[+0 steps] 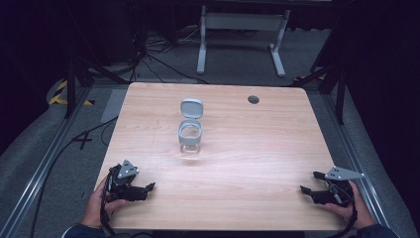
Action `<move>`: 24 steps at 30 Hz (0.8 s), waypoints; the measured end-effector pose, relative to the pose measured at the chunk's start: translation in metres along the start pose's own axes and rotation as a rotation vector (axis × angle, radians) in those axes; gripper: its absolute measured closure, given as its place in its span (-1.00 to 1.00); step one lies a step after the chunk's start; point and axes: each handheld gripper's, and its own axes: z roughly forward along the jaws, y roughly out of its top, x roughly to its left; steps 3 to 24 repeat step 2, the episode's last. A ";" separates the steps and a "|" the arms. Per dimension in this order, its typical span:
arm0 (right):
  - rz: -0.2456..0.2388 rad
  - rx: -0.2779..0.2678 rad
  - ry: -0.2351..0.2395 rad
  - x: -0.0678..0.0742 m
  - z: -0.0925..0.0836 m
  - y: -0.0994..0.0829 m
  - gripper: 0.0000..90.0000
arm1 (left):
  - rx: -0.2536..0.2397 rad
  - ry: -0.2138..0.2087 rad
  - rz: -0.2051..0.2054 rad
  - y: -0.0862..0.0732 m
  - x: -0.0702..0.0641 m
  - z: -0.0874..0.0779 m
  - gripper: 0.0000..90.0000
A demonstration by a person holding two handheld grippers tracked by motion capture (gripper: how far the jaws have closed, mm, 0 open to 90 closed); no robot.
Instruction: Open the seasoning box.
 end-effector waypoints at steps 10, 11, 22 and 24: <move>0.001 0.000 0.000 0.000 0.000 0.000 -0.59 | 0.000 0.000 0.001 0.000 0.000 0.000 -0.76; 0.001 0.000 0.000 0.000 0.000 0.000 -0.59 | 0.000 0.000 0.001 0.000 0.000 0.000 -0.76; 0.001 0.000 0.000 0.000 0.000 0.000 -0.59 | 0.000 0.000 0.001 0.000 0.000 0.000 -0.76; 0.001 0.000 0.000 0.000 0.000 0.000 -0.59 | 0.000 0.000 0.001 0.000 0.000 0.000 -0.76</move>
